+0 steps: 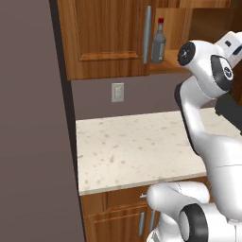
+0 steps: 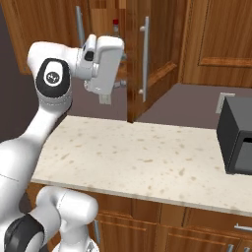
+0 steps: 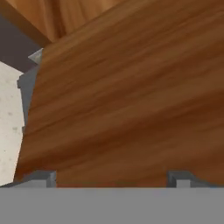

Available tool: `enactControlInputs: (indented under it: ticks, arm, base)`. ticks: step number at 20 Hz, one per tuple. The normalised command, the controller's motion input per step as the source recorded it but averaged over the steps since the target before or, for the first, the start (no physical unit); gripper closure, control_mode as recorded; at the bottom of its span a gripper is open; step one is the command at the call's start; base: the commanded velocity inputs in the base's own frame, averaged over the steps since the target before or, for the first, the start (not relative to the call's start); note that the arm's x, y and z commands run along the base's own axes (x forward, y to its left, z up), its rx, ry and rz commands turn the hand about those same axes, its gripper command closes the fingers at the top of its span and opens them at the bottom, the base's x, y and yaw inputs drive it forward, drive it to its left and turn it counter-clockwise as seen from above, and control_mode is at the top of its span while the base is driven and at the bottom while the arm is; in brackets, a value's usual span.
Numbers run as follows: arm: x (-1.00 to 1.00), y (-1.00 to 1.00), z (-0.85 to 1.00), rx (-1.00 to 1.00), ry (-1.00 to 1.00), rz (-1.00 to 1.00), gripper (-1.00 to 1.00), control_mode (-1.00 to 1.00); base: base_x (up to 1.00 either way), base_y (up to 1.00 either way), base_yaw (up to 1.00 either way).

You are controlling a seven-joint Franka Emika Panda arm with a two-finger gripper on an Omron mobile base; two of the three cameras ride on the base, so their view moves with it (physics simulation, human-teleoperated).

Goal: Open the cabinet directly in front. Then move the liquor and the cup to the dining counter with the jar on it.

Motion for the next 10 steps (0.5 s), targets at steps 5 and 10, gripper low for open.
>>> enactControlInputs:
  ticks: [5, 10]
  arm:
    - [-0.1, -1.0, -0.01, 0.07, -0.13, -0.01, -1.0, -1.0]
    - [0.0, -0.39, -0.04, 0.01, -0.05, 0.13, -1.0, -1.0]
  base:
    - [0.0, 0.0, 0.0]
    - [0.0, 0.0, 0.0]
